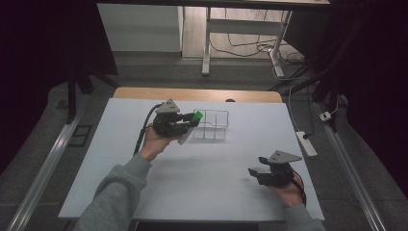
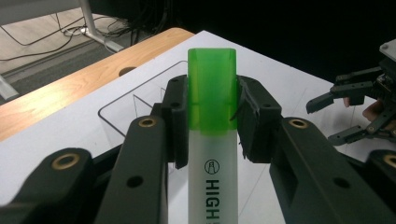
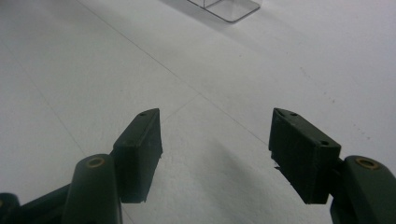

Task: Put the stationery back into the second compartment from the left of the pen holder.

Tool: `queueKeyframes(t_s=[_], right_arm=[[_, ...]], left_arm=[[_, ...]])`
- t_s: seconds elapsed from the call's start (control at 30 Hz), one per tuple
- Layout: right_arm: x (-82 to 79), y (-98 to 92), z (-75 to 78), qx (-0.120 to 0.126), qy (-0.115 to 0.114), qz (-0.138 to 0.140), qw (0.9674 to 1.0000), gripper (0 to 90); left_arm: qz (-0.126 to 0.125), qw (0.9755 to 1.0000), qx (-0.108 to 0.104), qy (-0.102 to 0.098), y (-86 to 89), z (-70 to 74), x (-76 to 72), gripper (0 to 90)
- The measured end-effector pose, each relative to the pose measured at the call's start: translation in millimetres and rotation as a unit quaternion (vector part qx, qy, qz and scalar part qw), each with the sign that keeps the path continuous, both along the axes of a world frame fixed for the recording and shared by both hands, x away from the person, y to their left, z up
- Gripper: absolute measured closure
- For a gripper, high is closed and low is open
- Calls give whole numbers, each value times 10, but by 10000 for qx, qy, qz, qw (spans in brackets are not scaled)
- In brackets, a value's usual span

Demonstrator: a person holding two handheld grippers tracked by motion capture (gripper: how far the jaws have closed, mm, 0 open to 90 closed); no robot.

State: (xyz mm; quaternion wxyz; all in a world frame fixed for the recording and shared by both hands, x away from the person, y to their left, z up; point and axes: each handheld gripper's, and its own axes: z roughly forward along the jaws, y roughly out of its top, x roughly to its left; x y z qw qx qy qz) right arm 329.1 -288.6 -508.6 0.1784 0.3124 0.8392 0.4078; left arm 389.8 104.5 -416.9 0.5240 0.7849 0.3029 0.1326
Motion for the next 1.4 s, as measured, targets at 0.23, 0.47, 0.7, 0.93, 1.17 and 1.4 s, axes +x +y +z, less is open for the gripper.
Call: queueKeyframes(t_s=[0.23, 0.47, 0.7, 0.93, 1.17, 1.4], right_arm=[[8, 0, -6, -8, 39, 20, 10000, 343], [2, -18, 7, 25, 5, 9, 10000, 342], [-1, -38, 15, 79, -19, 7, 10000, 339], [-1, -41, 11, 54, -17, -12, 10000, 339], [5, -41, 4, 71, 22, 4, 10000, 339], [8, -49, -2, 62, 26, -16, 10000, 339]], left_arm=[[-25, 9999, -27, -96, -55, 59, 107, 668], [-84, 9997, 88, -213, -140, 90, 218, 667], [-133, 9996, 119, -228, -237, 99, 344, 667], [-124, 9994, 127, -295, -331, 157, 455, 667], [-82, 9992, 105, -374, -441, 162, 603, 667], [-164, 9989, 80, -431, -581, 142, 725, 666]])
